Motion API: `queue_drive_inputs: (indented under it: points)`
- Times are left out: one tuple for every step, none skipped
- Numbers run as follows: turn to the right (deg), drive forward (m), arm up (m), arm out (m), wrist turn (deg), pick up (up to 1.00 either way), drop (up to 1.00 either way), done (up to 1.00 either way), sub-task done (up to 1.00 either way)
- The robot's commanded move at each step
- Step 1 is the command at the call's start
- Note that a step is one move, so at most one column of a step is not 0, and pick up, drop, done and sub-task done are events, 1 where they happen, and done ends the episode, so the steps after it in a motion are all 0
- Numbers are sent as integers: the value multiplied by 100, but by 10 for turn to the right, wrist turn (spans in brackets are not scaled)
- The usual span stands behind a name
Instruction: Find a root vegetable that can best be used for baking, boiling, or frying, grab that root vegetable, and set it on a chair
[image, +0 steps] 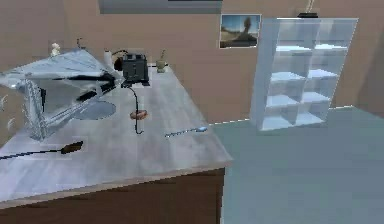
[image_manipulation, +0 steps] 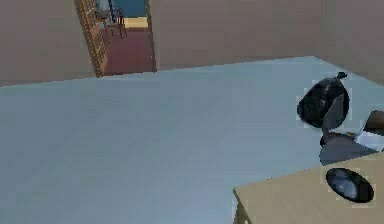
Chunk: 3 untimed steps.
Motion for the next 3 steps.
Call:
queue_drive_inputs:
  points:
    - [450, 0, 0, 0, 0, 0, 0, 0, 0]
    - [150, 0, 0, 0, 0, 0, 0, 0, 0]
    - [0, 0, 50, 0, 0, 0, 0, 0, 0]
